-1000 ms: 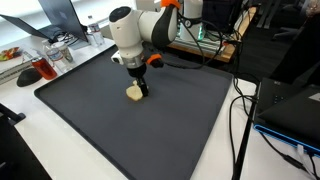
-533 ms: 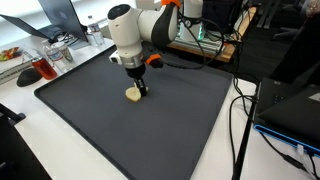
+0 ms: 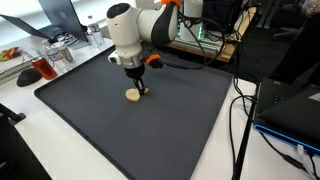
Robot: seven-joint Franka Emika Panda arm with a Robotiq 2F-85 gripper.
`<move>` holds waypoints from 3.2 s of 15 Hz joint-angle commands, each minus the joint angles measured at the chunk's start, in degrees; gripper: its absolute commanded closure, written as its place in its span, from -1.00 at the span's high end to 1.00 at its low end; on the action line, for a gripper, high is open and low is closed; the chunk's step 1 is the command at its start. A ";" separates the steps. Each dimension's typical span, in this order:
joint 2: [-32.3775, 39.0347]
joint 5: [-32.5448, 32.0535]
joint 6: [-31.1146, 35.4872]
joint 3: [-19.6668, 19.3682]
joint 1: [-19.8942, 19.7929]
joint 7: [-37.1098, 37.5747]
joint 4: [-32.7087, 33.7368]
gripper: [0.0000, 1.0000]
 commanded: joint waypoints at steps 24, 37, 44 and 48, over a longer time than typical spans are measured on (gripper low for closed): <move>1.37 -1.39 -1.06 -0.91 1.02 -1.36 1.22 -0.95; -0.95 -6.58 -3.27 -2.78 3.58 -0.70 -0.59 0.55; -3.65 -9.17 -11.99 -1.66 5.61 -3.06 -1.65 1.00; -6.21 -14.34 -14.53 -2.51 6.62 -2.29 -2.40 1.00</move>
